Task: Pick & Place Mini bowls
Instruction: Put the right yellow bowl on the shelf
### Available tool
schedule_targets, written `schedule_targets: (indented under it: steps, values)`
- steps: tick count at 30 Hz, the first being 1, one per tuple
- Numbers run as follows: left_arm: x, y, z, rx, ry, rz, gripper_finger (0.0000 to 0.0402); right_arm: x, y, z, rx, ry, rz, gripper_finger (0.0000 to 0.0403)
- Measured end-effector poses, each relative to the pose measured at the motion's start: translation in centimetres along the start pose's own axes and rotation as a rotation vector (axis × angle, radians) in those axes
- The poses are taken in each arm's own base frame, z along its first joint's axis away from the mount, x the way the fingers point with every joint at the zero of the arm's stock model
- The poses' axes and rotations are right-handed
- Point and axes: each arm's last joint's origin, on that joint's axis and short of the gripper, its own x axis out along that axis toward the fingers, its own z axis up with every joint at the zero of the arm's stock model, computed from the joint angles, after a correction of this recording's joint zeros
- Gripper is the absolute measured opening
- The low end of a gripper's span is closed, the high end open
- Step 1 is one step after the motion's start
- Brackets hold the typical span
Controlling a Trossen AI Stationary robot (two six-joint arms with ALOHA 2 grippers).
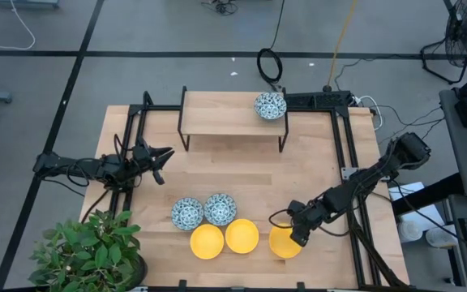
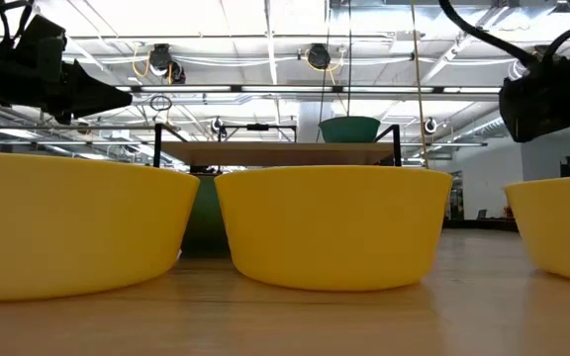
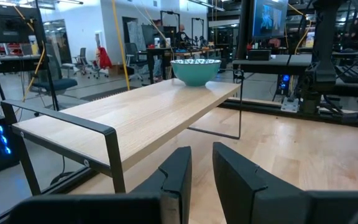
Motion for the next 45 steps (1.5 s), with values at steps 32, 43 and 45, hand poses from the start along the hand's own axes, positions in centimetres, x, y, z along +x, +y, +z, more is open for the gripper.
schedule_targets:
  steps: [32,43,45]
  values:
    - [0.0,0.0,0.3,0.023,-0.027,0.006,0.0072,-9.8,1.5,0.0,-1.161,-1.154,0.249,0.0001]
    - [-0.2,-0.7,1.6,-0.296,-0.125,-0.288,0.0072,-9.7,-2.7,4.3,-1.035,-1.597,-0.090,0.0001]
    - [-0.2,-0.6,1.9,-0.228,-0.167,-0.268,0.0072,-10.0,-3.4,5.5,-0.950,-1.621,-0.266,0.0001]
